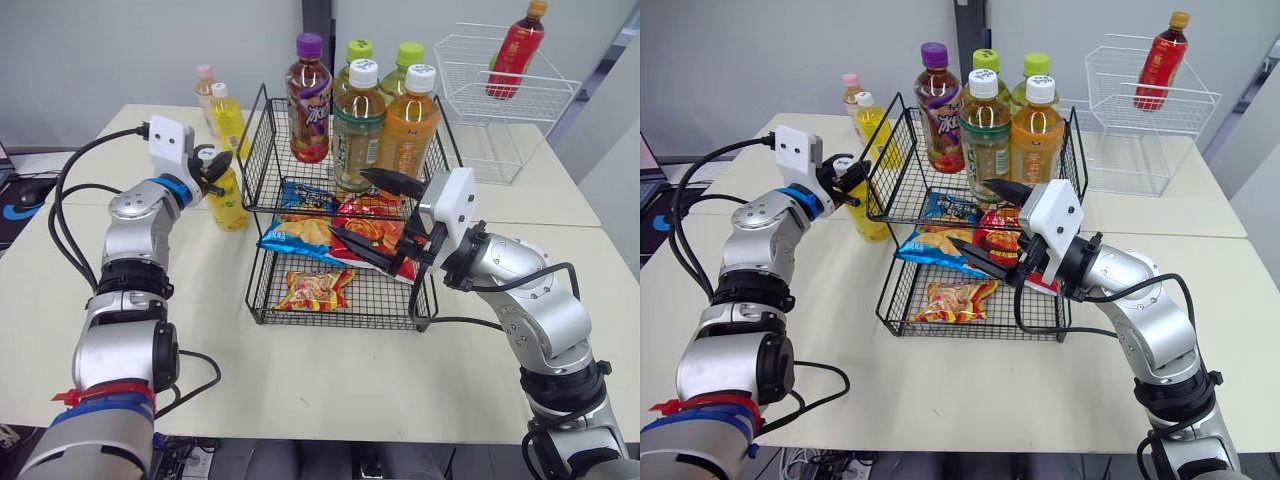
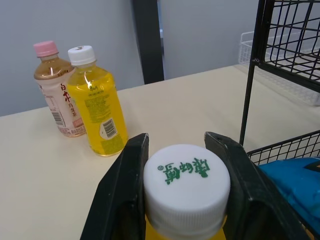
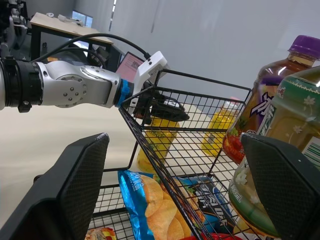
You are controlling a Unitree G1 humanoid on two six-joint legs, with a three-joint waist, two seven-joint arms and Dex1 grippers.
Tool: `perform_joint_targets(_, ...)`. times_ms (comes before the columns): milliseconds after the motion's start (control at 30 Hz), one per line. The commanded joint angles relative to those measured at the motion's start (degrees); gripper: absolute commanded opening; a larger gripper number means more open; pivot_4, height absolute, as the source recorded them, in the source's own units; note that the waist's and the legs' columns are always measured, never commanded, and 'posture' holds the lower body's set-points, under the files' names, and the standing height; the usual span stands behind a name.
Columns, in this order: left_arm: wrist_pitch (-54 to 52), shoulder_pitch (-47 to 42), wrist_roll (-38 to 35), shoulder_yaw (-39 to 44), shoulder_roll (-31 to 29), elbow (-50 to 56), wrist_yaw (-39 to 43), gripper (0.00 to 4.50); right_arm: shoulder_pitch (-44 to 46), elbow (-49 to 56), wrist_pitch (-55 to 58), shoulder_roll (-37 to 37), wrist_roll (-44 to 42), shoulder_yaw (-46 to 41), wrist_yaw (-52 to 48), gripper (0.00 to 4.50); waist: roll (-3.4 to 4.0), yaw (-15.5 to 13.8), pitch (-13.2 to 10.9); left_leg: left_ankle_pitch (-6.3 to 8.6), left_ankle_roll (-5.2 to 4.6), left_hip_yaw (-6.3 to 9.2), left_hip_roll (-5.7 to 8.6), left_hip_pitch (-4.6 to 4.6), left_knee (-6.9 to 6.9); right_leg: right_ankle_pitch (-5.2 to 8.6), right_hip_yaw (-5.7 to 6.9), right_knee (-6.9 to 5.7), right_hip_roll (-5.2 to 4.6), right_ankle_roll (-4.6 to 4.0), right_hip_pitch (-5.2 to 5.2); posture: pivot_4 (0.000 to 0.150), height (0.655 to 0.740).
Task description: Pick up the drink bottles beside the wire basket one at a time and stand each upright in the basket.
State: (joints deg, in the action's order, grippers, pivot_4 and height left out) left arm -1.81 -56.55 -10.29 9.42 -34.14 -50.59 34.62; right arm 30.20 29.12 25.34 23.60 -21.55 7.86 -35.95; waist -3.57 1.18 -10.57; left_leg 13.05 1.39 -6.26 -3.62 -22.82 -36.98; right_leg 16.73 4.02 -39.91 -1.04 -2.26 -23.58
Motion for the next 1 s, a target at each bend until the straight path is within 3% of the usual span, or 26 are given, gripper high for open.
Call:
perform_joint_targets(33,-1.45,-1.39,-2.49,2.51,-3.39,6.31,3.26,1.37,0.78,1.32,-1.59,-0.27,-0.87,-1.99,0.07,4.50,-0.01,0.36,-0.01,0.00,0.00,0.00,0.00,-0.01,0.00,0.00,0.00,0.00,0.00,0.00,0.00,0.150,0.7400)
perform_joint_targets(233,-13.63,-5.97,-9.78,3.58,-10.53,19.51,14.67,1.37,0.79,1.54,-3.00,-0.81,-1.72,-2.67,-0.49,4.50,-0.06,0.45,-0.04,-0.03,0.05,-0.05,0.01,-0.35,0.00,-0.15,-0.04,0.00,0.00,-0.27,-0.40,0.150,0.7400)
perform_joint_targets(400,-23.40,-13.93,-14.63,4.09,-14.53,25.72,19.33,1.37,1.05,1.22,-4.27,-2.03,-1.57,-2.81,-0.03,4.50,-0.06,0.31,-0.04,-0.03,0.06,0.00,0.04,-0.64,-0.06,-0.16,-0.01,0.06,-0.01,-0.28,-0.60,0.150,0.7400)
perform_joint_targets(700,-36.78,-23.92,-21.85,1.82,-12.63,33.69,24.22,1.37,0.79,1.48,-4.54,-2.96,-1.63,-2.74,0.14,4.50,-0.05,0.34,-0.04,-0.07,0.10,0.02,0.04,-0.50,-0.13,-0.03,-0.03,-0.13,0.00,-0.05,-0.51,0.150,0.7400)
perform_joint_targets(1000,-39.39,-18.87,-22.41,-0.47,-9.25,38.61,25.52,1.37,0.89,2.18,-3.91,-3.36,-1.44,-2.85,0.84,4.50,-0.02,0.56,-0.05,-0.12,0.17,-0.02,0.03,-0.42,-0.10,-0.16,-0.12,-0.19,0.02,-0.29,-0.53,0.150,0.7400)
